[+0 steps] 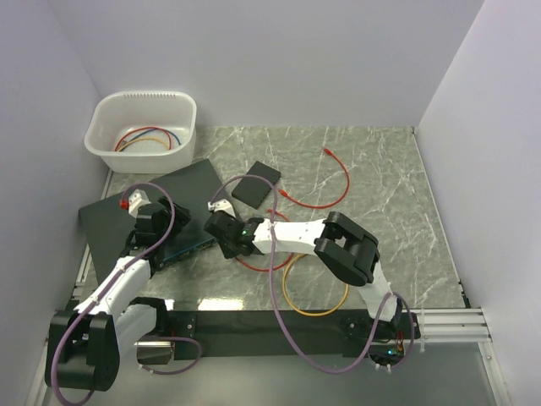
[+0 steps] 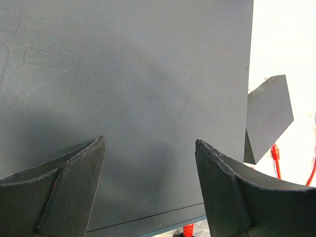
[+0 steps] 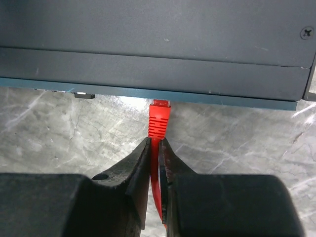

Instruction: Insert the plug into the switch port

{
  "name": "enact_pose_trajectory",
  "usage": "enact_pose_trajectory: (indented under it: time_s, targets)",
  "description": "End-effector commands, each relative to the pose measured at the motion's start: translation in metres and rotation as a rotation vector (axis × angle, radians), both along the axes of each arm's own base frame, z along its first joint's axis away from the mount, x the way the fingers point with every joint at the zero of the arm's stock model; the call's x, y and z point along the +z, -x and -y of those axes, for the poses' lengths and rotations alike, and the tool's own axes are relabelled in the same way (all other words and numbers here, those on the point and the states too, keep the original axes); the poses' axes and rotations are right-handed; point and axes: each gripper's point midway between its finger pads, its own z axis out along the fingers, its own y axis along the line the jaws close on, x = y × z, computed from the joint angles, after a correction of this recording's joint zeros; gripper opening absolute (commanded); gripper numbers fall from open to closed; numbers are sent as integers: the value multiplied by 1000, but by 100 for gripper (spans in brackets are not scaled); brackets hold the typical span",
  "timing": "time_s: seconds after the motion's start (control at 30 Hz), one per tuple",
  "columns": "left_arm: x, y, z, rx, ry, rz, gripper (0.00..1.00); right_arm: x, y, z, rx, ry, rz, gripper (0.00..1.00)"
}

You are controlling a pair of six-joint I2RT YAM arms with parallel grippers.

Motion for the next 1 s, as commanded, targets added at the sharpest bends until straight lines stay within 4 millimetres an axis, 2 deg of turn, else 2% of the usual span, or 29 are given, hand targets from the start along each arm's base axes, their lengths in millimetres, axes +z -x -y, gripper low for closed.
enact_pose_trajectory:
  time_s: [0.0,0.03,0.13,0.17,0.2,0.23,0.3,0.43,0.5,0.53,0.57,0.63,0.67,0.7,0.73,0.77,0.8,0.83,0.87,0.9,0.93,0.97]
  targets:
    - [1,-1,1,-21,-7,1,79,27,-18,-32,-4,-77,64,17]
    - [1,-1,1,-21,-6,1,79,22,-19,-33,-4,-63,59,17]
    - [2,-1,1,-22,-4,7,79,27,-26,-46,-6,-77,70,16]
    - [2,-1,1,-22,-4,7,79,20,-26,-48,-4,-62,60,15]
    - [1,-1,1,-20,-4,6,79,26,-28,-55,-3,-80,64,15]
    - [2,-1,1,-22,-3,9,79,21,-28,-57,0,-75,56,14]
    - [2,-1,1,-22,-3,7,79,24,-29,-64,4,-86,58,14]
    - [2,-1,1,-24,-3,9,79,20,-32,-65,-3,-75,65,16]
    - [2,-1,1,-25,-2,10,79,20,-32,-67,6,-83,70,24]
    - [2,-1,1,-24,-3,9,79,19,-33,-67,7,-81,71,36]
    - [2,0,1,-25,-2,9,79,19,-32,-66,7,-76,71,42]
    - [2,0,1,-23,-2,10,79,20,-34,-59,-3,-57,83,54]
    - [2,0,1,-23,-2,10,79,21,-33,-56,-5,-52,88,56]
    - [2,0,1,-23,-2,12,79,13,-31,-46,-7,-27,86,59]
    - [2,-1,1,-23,-2,12,79,24,-31,-42,-14,-38,104,63]
    - [2,-1,0,-22,-2,10,79,26,-30,-38,-17,-39,108,64]
    - [2,-1,0,-23,-1,10,79,18,-25,-26,-18,-15,97,66]
    - [1,-1,0,-23,-1,7,79,32,-22,-22,-16,-34,106,67]
    - [1,-1,0,-23,-1,7,79,27,-15,-10,-14,-12,96,68]
    - [1,-1,0,-23,-1,7,79,32,-11,-5,-12,-17,100,68]
    - [2,-1,0,-22,-2,10,79,52,-9,-2,-14,-53,121,69]
    - [1,0,0,-21,-1,9,79,61,-6,3,-18,-64,131,70]
